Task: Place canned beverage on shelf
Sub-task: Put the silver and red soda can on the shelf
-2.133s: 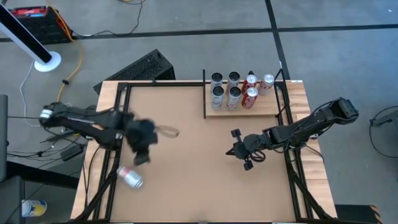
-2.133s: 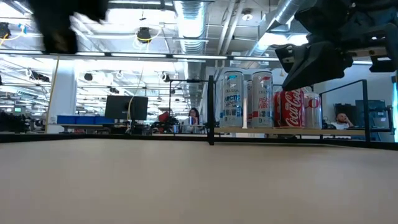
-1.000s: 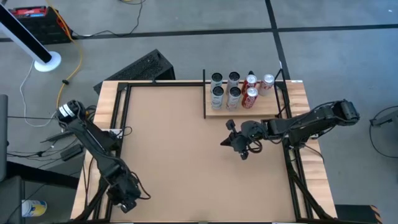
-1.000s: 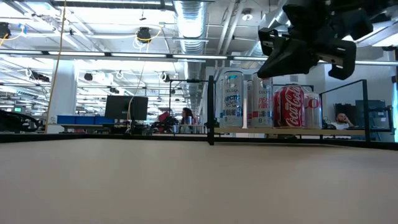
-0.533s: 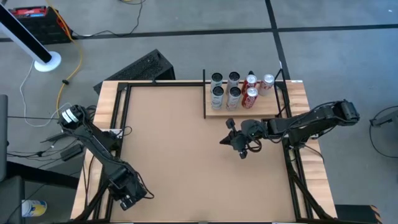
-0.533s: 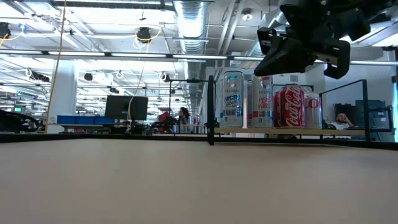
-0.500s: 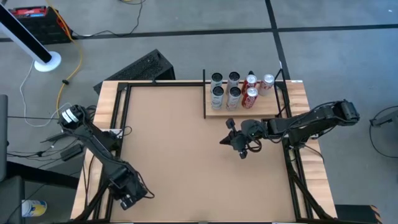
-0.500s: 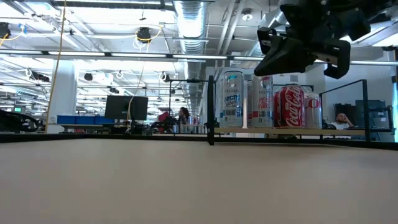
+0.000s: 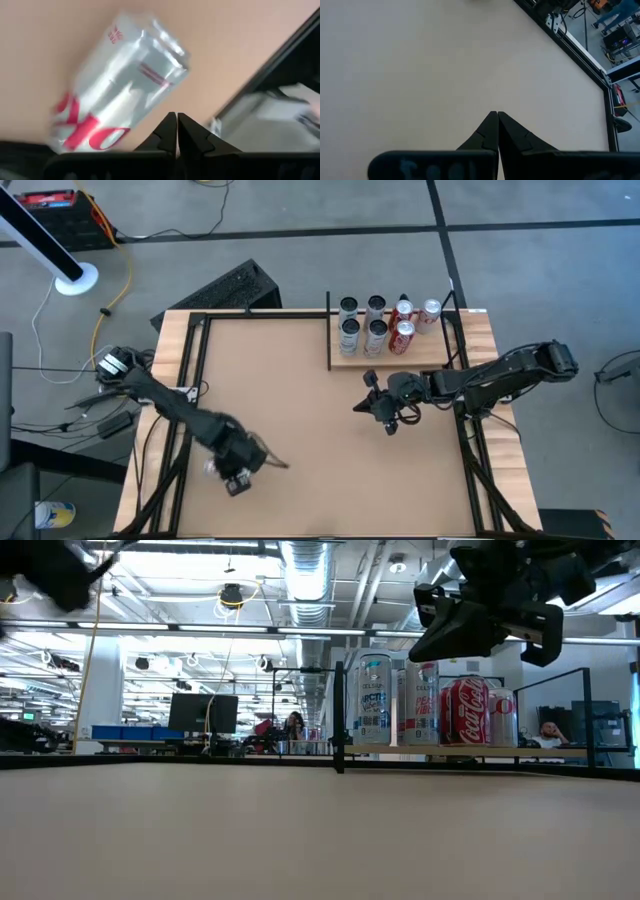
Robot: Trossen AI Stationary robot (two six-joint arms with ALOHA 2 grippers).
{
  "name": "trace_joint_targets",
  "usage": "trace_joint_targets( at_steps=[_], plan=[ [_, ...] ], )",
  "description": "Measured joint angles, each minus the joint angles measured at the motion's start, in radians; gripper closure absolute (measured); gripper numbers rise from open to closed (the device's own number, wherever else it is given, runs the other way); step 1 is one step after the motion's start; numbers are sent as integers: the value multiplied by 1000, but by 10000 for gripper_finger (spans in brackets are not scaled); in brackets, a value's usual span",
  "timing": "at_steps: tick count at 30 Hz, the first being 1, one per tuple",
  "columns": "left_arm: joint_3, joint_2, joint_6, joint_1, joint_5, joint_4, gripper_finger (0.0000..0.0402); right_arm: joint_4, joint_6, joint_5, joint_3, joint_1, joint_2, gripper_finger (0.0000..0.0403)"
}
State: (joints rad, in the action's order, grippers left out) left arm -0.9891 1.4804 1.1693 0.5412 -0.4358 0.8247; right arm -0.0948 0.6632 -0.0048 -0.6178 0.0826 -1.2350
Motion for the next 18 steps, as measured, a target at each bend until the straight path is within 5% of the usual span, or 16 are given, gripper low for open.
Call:
trace_joint_targets(
  at_steps=[5,9,12,15,18],
  plan=[
    [-222,-11,-255,-81,350,246,402,-17,-19,-7,0,0,0,378],
    [-338,-12,-355,-75,648,424,402,-158,-72,-136,0,-1,-29,378],
    [-342,-35,-377,-61,904,484,401,-282,-226,-179,-58,-2,-114,379],
    [-284,-101,-402,-62,1157,463,402,-173,-297,-178,-192,-7,-244,381],
    [-156,-229,-411,-107,1302,389,401,-41,-322,-149,-390,-7,-400,382]
  ],
)
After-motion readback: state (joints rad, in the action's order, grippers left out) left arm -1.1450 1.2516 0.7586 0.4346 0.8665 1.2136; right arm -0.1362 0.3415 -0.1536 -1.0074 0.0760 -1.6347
